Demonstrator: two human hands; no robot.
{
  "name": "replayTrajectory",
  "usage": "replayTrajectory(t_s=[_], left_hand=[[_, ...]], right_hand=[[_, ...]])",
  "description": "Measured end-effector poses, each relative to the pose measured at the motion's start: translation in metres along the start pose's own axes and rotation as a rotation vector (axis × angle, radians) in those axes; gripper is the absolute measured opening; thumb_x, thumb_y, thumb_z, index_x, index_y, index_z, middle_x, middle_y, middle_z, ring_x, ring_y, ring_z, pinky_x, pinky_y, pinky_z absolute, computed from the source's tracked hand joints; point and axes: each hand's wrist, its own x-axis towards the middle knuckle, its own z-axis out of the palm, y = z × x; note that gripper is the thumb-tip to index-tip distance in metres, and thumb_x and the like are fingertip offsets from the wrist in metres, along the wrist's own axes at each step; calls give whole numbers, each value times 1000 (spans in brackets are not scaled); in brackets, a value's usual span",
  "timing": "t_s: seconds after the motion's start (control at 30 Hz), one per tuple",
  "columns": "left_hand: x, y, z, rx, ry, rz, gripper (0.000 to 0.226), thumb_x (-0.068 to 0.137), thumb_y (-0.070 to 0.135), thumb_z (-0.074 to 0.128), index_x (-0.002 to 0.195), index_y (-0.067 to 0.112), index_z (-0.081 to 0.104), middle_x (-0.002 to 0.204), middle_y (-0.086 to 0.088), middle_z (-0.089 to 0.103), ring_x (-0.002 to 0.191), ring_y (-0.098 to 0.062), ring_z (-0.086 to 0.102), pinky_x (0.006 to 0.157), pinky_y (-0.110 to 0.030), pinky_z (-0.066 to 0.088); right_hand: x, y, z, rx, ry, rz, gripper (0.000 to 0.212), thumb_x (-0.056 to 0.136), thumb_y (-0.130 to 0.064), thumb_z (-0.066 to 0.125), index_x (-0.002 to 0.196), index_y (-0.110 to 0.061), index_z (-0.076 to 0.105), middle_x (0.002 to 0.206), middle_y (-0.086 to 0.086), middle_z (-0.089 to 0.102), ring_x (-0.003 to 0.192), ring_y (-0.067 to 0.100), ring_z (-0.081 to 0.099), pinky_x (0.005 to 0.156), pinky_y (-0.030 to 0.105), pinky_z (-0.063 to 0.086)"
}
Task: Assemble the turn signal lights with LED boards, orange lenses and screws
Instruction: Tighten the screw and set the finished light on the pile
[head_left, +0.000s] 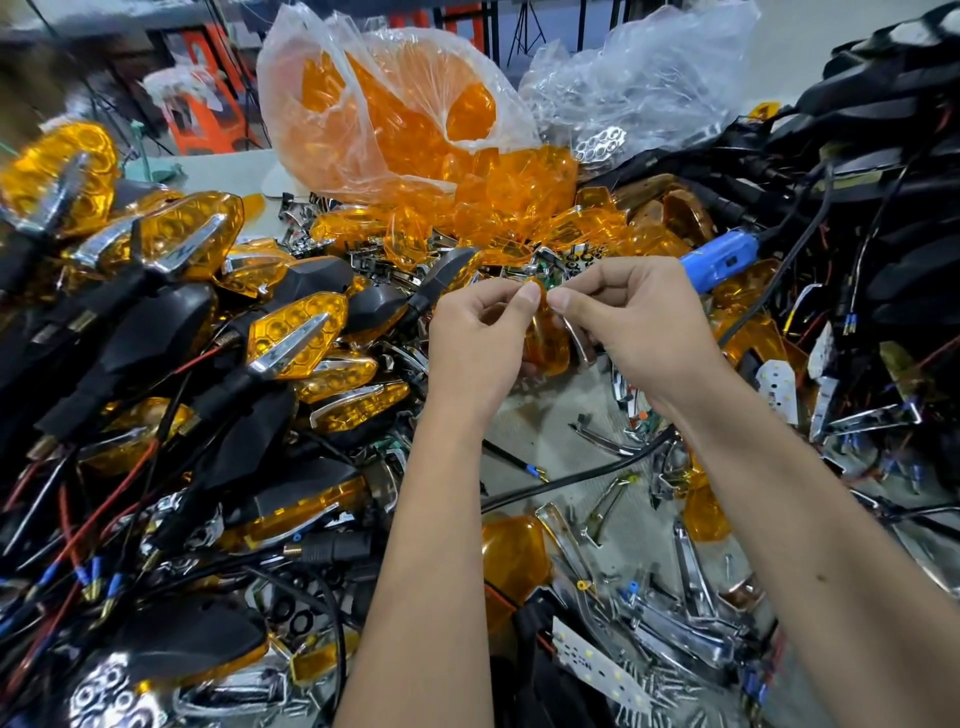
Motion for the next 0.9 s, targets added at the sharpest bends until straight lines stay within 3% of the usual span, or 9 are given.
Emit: replayTrajectory(t_s=[0.07, 0.2, 0.27, 0.33, 0.43, 0.67, 0.77, 0.9], left_hand=[[0, -1, -1, 9, 17, 13, 24, 102, 26, 63, 90, 17, 81, 75, 5, 69, 71, -21, 63, 68, -47, 55], [-1, 1, 1, -66, 6, -23, 24, 101, 28, 61, 87, 24, 81, 84, 0, 74, 85, -30, 68, 86, -63, 57], [-1, 2, 2, -78, 20, -31, 28, 103, 25, 60, 83, 29, 79, 84, 3, 73, 85, -21, 66, 87, -57, 57], [0, 3, 0, -96, 26, -56, 31, 104, 25, 60, 80, 30, 78, 78, 4, 70, 77, -19, 63, 70, -43, 54], [-3, 6, -3, -141, -9, -127, 28, 105, 28, 60, 84, 28, 78, 70, 6, 66, 63, -13, 59, 52, -26, 48], [-4, 12, -12, -295, -134, -324, 20, 94, 39, 75, 81, 25, 80, 76, 5, 67, 69, -14, 61, 54, -23, 48], [-4, 11, -12, -273, -75, -325, 20, 96, 30, 73, 78, 24, 77, 74, 2, 69, 64, -14, 63, 50, -23, 47], [-3, 9, -11, -343, 9, -328, 26, 102, 27, 66, 77, 25, 74, 72, 2, 68, 62, -13, 60, 51, -25, 47]], right_hand=[[-3, 0, 3, -7, 42, -3, 14, 84, -27, 86, 76, -22, 76, 71, 2, 76, 64, 14, 70, 66, 32, 59], [-7, -3, 8, -24, 177, 1, 29, 74, -43, 90, 83, -22, 72, 68, 1, 75, 56, 13, 64, 62, 37, 57], [-8, -4, 10, -87, 226, -20, 34, 70, -50, 90, 84, -26, 70, 72, -4, 75, 58, 12, 65, 63, 37, 58], [-9, -5, 10, -165, 247, -22, 36, 68, -54, 91, 82, -29, 69, 78, -8, 71, 62, 10, 61, 65, 35, 56], [-9, -6, 8, -90, 173, 23, 34, 71, -46, 93, 75, -23, 69, 70, -3, 69, 59, 13, 58, 60, 35, 53], [-8, -4, 3, -21, 9, 99, 30, 84, -35, 86, 90, -11, 71, 73, 3, 65, 56, 11, 55, 52, 27, 49], [-8, -5, -3, -14, -147, 112, 16, 87, -26, 83, 97, -17, 75, 78, -3, 67, 61, 9, 60, 55, 22, 51], [-8, -5, -8, -14, -257, 134, 19, 87, -26, 83, 104, -30, 75, 89, -3, 76, 71, 11, 68, 56, 22, 50]])
